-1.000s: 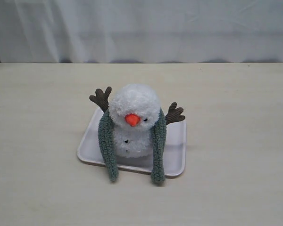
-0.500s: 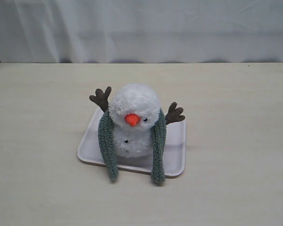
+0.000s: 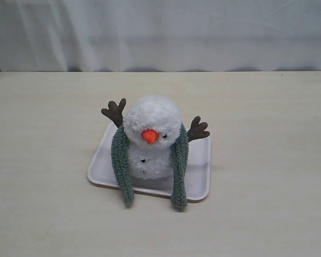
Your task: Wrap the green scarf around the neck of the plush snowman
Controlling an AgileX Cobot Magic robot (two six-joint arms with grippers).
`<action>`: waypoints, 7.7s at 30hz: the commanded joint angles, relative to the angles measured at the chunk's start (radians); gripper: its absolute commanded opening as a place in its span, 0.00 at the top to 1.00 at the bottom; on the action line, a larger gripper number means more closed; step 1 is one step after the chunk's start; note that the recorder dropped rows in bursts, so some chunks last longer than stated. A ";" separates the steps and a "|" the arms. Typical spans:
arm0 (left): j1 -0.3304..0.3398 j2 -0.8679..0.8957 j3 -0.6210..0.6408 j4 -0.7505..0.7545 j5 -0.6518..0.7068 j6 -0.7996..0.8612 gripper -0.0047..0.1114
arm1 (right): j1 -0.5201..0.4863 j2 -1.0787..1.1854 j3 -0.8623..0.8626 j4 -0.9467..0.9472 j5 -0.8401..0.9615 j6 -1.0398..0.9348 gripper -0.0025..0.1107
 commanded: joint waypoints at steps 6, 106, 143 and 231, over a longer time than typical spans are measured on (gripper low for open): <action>0.005 -0.002 0.004 -0.007 -0.012 -0.003 0.96 | -0.530 -0.002 -0.046 0.249 -0.028 -0.342 0.94; 0.005 -0.002 0.004 -0.007 -0.012 -0.003 0.96 | -0.803 -0.002 0.613 0.432 -0.582 -0.407 0.94; 0.005 -0.002 0.004 -0.007 -0.012 -0.003 0.96 | -0.903 -0.002 0.786 0.509 -0.498 -0.595 0.94; -0.016 -0.002 0.004 -0.007 -0.014 -0.003 0.96 | -0.903 -0.002 0.786 0.458 -0.315 -0.452 0.94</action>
